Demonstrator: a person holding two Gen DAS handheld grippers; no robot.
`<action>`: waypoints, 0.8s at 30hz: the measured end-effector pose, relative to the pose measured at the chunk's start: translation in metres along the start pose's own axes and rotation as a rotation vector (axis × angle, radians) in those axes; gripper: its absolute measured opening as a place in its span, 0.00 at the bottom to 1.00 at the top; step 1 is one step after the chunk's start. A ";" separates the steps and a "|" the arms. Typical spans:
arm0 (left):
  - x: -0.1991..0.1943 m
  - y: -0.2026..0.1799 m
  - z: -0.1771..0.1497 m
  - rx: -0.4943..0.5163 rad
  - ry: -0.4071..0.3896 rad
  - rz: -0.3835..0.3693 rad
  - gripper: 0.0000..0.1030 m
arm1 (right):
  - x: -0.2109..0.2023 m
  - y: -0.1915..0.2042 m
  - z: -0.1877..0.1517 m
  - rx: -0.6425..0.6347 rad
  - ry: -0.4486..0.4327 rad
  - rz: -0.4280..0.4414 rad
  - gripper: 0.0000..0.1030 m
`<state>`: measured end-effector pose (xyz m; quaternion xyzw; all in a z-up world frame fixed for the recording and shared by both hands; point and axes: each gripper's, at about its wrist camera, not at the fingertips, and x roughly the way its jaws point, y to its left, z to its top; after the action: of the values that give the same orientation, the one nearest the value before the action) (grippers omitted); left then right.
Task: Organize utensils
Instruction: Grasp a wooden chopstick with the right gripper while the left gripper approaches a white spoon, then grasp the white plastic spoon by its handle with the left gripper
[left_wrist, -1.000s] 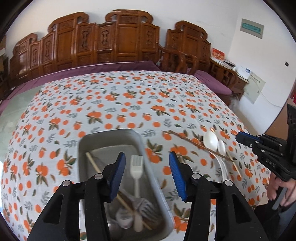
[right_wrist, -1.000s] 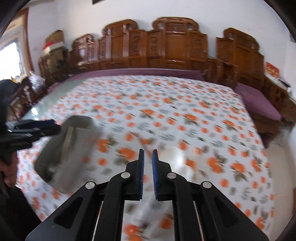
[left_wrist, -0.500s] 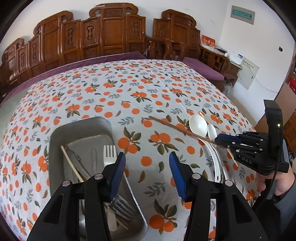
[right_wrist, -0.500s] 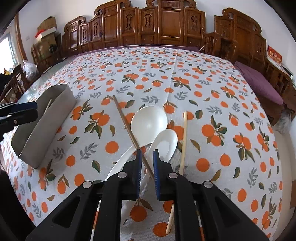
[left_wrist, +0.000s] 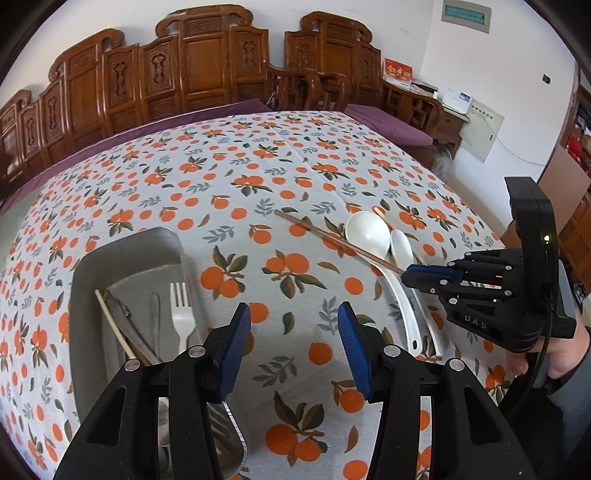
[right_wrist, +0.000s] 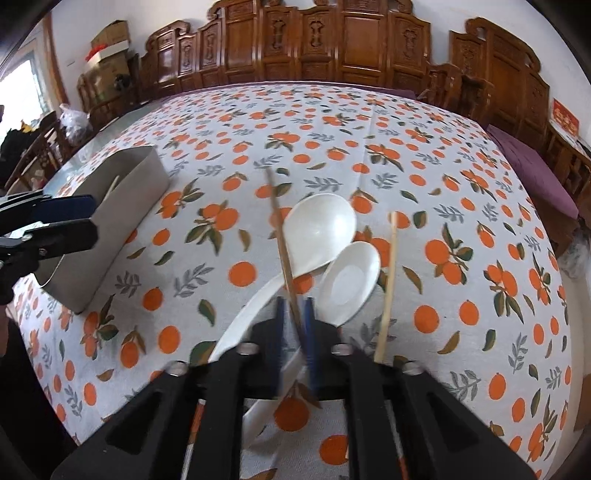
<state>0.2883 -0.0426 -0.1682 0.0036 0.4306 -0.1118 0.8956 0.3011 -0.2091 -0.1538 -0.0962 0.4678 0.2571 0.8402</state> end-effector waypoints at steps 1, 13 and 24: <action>0.001 -0.002 -0.001 0.002 -0.001 -0.002 0.45 | -0.002 0.001 0.000 -0.006 -0.006 0.008 0.06; 0.020 -0.031 -0.003 0.012 -0.005 -0.041 0.45 | -0.039 -0.024 0.008 0.097 -0.158 0.027 0.05; 0.041 -0.073 -0.009 0.072 -0.001 -0.073 0.45 | -0.062 -0.053 0.011 0.206 -0.276 -0.035 0.05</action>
<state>0.2913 -0.1210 -0.1995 0.0200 0.4258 -0.1599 0.8904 0.3098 -0.2709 -0.1000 0.0185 0.3702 0.2038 0.9061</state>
